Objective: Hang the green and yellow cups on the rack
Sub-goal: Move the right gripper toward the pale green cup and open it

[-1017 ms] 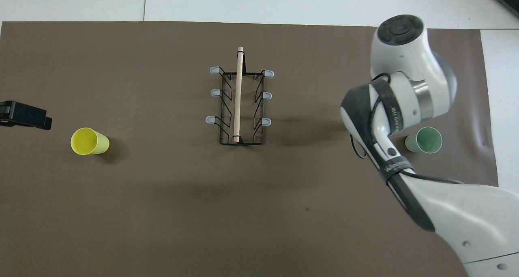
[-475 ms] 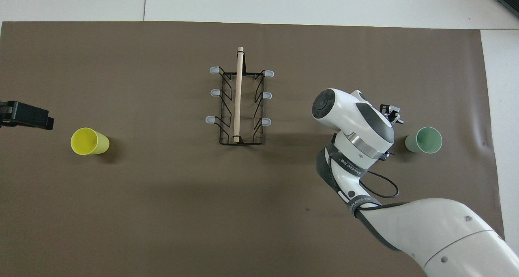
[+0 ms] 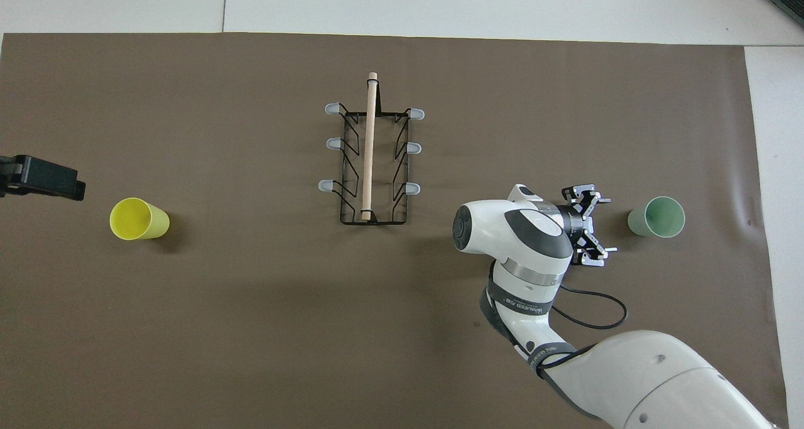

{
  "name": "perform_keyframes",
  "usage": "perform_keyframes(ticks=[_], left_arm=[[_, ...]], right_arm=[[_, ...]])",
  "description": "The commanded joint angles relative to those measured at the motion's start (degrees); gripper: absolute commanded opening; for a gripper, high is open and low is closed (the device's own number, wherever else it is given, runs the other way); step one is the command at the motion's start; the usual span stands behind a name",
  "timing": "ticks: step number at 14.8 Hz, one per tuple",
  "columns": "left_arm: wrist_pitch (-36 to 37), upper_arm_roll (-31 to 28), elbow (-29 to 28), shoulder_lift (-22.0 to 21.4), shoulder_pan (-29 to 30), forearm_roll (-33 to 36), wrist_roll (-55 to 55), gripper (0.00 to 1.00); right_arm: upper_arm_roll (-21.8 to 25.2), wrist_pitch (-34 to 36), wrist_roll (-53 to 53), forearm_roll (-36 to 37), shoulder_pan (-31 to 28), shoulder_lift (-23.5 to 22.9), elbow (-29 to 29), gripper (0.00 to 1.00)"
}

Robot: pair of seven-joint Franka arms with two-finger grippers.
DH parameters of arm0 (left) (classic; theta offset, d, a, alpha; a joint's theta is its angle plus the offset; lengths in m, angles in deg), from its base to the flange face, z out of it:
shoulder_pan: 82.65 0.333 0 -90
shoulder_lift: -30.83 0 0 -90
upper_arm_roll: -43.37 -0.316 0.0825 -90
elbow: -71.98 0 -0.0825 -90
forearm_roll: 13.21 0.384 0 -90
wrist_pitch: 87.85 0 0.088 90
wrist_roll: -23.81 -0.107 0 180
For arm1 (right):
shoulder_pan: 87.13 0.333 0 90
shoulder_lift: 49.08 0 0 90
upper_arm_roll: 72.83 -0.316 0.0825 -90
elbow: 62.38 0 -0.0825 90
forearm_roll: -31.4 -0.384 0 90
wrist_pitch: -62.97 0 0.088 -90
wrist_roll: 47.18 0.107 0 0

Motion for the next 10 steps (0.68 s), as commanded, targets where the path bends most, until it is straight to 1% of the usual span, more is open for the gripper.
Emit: perform_keyframes(ticks=[1,3,5,8,9,10], left_arm=[[-0.32,-0.89,4.41,4.14,-0.96,-0.19,-0.21,1.00],[-0.32,-1.24,7.84,7.48,-0.87,-0.19,-0.21,1.00],[-0.49,-2.29,11.09,11.08,-0.96,-0.19,-0.21,1.00],[-0.76,-4.14,17.15,17.93,-1.05,-0.46,-0.30,1.00],[-1.72,-4.15,18.65,19.78,-1.05,-0.46,-0.30,1.00],[-2.86,-4.23,18.76,20.67,-1.05,-0.46,-0.30,1.00]], right_arm=[[-0.13,-0.69,-1.31,4.17,-1.26,2.87,-3.19,1.00],[-0.13,-1.13,-1.39,7.07,-2.57,2.96,-3.89,1.00],[-0.13,-1.74,-1.13,8.04,-2.84,3.14,-5.12,1.00],[-0.13,-3.06,-0.61,8.40,-3.63,3.14,-5.30,1.00],[-0.13,-3.33,-0.52,8.66,-3.81,3.14,-5.65,1.00],[-0.13,-3.76,0.01,9.44,-4.24,3.14,-5.92,1.00]])
